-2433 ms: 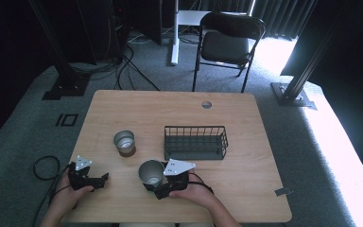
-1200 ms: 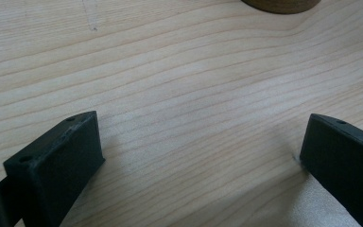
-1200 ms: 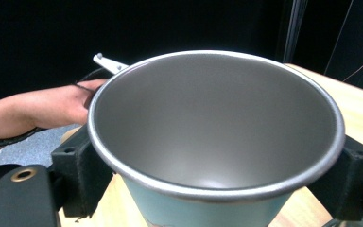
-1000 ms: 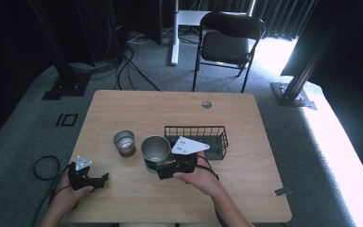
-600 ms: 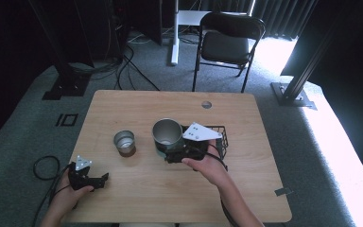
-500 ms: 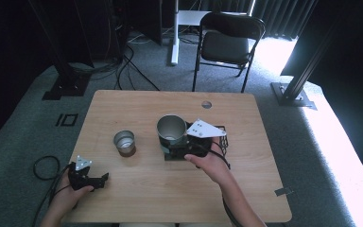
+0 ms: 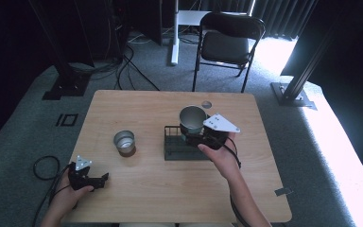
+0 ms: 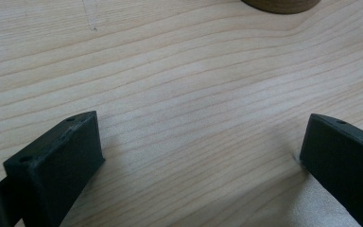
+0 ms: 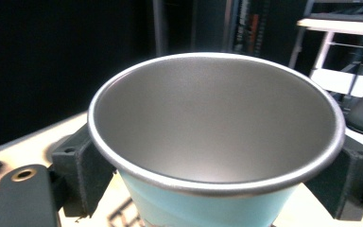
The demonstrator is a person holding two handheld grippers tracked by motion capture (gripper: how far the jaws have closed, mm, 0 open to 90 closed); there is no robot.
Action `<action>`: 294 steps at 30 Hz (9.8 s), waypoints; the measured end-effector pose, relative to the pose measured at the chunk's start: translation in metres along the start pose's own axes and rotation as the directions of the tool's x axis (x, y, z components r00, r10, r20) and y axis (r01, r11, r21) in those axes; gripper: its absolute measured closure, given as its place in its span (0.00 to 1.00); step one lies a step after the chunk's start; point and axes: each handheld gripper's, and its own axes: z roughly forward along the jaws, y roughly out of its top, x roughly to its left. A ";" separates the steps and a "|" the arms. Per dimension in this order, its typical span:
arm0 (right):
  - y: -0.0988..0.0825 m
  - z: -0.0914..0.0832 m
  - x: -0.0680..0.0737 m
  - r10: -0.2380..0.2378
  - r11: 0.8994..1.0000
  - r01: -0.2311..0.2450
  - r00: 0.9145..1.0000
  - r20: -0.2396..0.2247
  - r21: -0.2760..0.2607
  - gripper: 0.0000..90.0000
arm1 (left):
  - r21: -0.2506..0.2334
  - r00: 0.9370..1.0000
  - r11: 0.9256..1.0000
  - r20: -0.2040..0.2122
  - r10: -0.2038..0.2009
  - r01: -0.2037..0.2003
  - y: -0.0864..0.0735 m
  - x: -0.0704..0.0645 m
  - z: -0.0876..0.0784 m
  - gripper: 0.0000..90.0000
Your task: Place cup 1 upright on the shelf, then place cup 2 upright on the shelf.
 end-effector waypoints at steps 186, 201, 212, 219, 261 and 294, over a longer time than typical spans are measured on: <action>-0.191 -0.115 -0.097 0.064 0.852 -0.168 0.974 0.219 0.496 0.12 | 0.001 1.000 1.000 0.000 0.000 0.000 0.000 0.000 0.000 0.01; -0.191 -0.115 -0.097 0.067 0.851 -0.169 0.974 0.218 0.496 0.12 | 0.003 1.000 1.000 0.008 0.010 -0.010 0.000 0.000 -0.001 0.01; -0.191 -0.115 -0.097 0.067 0.851 -0.170 0.974 0.219 0.496 0.12 | -0.001 0.996 0.997 0.046 0.080 -0.080 -0.003 0.002 -0.004 0.01; -0.192 -0.115 -0.097 0.067 0.851 -0.169 0.974 0.218 0.496 0.12 | -0.035 0.990 0.993 0.083 0.111 -0.109 0.000 -0.001 -0.006 0.01; -0.192 -0.115 -0.097 0.067 0.852 -0.170 0.974 0.218 0.496 0.12 | -0.270 0.951 0.950 0.220 0.219 -0.156 0.059 -0.012 0.019 0.01; -0.192 -0.115 -0.097 0.067 0.852 -0.170 0.974 0.218 0.496 0.12 | -0.311 0.942 0.934 0.225 0.249 -0.173 0.099 -0.022 0.039 0.01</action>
